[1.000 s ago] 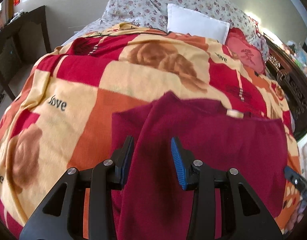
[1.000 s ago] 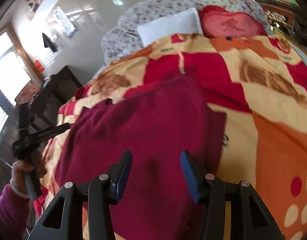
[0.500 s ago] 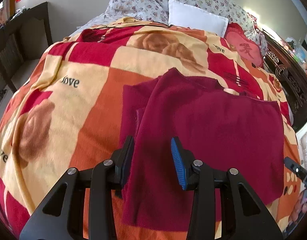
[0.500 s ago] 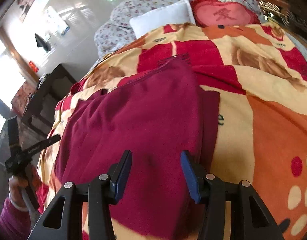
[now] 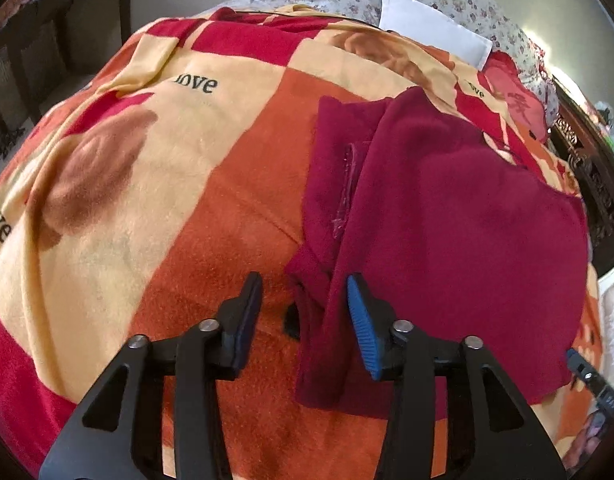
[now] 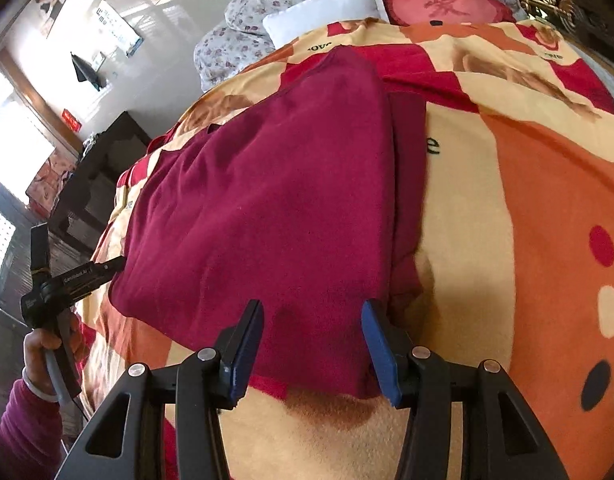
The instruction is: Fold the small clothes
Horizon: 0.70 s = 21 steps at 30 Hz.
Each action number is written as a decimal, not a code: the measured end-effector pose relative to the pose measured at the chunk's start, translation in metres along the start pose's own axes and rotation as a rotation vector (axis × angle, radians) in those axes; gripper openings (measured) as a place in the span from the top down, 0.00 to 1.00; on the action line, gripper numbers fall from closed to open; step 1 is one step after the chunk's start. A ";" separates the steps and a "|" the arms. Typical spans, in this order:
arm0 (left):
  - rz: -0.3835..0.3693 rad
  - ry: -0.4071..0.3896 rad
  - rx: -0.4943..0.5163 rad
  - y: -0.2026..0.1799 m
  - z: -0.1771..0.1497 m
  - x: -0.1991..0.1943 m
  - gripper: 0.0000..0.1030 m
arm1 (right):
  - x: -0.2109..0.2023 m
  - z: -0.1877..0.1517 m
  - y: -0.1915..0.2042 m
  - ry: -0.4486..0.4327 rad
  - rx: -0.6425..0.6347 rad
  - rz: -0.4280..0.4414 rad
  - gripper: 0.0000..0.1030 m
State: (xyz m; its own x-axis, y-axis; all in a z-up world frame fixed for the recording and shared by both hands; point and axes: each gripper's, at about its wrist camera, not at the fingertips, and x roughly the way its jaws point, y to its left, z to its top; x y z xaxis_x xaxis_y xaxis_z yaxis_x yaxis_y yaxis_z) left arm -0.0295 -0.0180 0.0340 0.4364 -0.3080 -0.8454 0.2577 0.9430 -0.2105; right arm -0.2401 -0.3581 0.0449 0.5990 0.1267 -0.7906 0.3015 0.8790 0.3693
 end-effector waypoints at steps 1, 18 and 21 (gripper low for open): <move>-0.001 0.000 -0.002 0.001 0.000 0.000 0.55 | 0.000 0.002 0.001 0.006 0.001 -0.005 0.52; 0.002 -0.011 0.021 0.000 -0.009 -0.017 0.55 | -0.004 0.000 0.021 0.036 -0.007 0.027 0.52; -0.002 0.001 0.013 0.000 -0.011 -0.014 0.55 | 0.012 -0.003 0.009 0.077 0.060 0.045 0.52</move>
State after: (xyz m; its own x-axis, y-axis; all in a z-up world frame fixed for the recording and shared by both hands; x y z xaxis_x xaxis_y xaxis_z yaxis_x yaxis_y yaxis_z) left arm -0.0451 -0.0122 0.0410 0.4349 -0.3100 -0.8454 0.2703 0.9405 -0.2058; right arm -0.2322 -0.3472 0.0372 0.5551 0.2022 -0.8068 0.3209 0.8428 0.4320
